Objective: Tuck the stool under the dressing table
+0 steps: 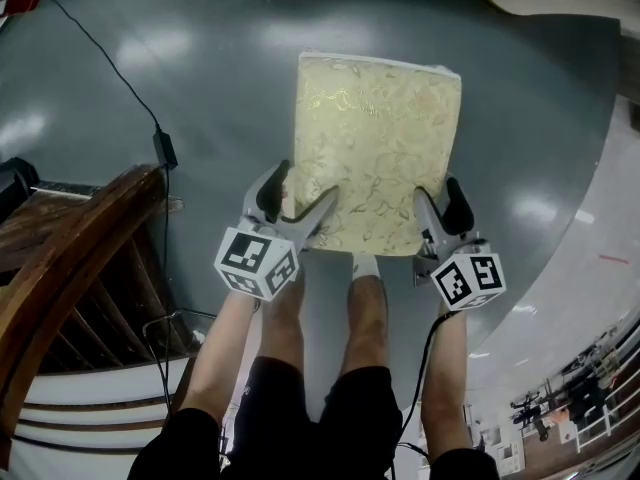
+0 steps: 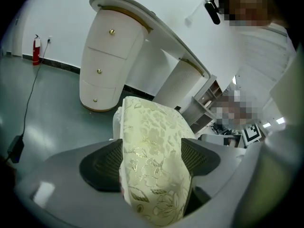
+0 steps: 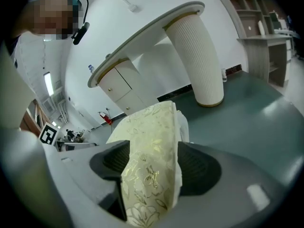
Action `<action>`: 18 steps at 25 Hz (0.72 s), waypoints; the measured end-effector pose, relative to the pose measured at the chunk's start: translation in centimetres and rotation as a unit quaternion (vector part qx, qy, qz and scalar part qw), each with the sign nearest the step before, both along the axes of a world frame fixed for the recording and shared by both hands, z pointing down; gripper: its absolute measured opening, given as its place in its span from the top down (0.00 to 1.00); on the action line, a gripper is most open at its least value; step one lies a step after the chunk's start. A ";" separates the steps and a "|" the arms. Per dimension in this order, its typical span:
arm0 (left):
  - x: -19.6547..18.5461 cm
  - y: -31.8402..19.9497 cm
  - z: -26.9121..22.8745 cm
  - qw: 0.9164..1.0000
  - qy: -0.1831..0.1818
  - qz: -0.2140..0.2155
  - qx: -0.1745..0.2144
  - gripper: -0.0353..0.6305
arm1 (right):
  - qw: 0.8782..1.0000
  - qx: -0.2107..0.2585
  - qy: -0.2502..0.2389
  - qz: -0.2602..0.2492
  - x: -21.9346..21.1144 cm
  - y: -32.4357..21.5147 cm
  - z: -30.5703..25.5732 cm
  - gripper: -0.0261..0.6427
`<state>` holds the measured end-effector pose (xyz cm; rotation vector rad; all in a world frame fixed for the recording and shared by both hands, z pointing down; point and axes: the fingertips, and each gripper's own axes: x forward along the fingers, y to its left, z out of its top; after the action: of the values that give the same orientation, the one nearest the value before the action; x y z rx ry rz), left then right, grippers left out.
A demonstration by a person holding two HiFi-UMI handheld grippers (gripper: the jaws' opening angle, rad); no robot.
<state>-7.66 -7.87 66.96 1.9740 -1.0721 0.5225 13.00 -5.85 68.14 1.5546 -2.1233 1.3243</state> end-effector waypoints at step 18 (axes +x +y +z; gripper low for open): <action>-0.2 0.1 3.7 0.999 0.037 -0.016 -0.010 0.36 | 0.999 0.013 -0.039 -0.018 -0.5 -0.4 2.3 0.50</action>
<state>-7.83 -7.80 70.64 1.9412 -1.0467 0.4365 12.46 -6.24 70.40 1.4893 -2.2133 1.3723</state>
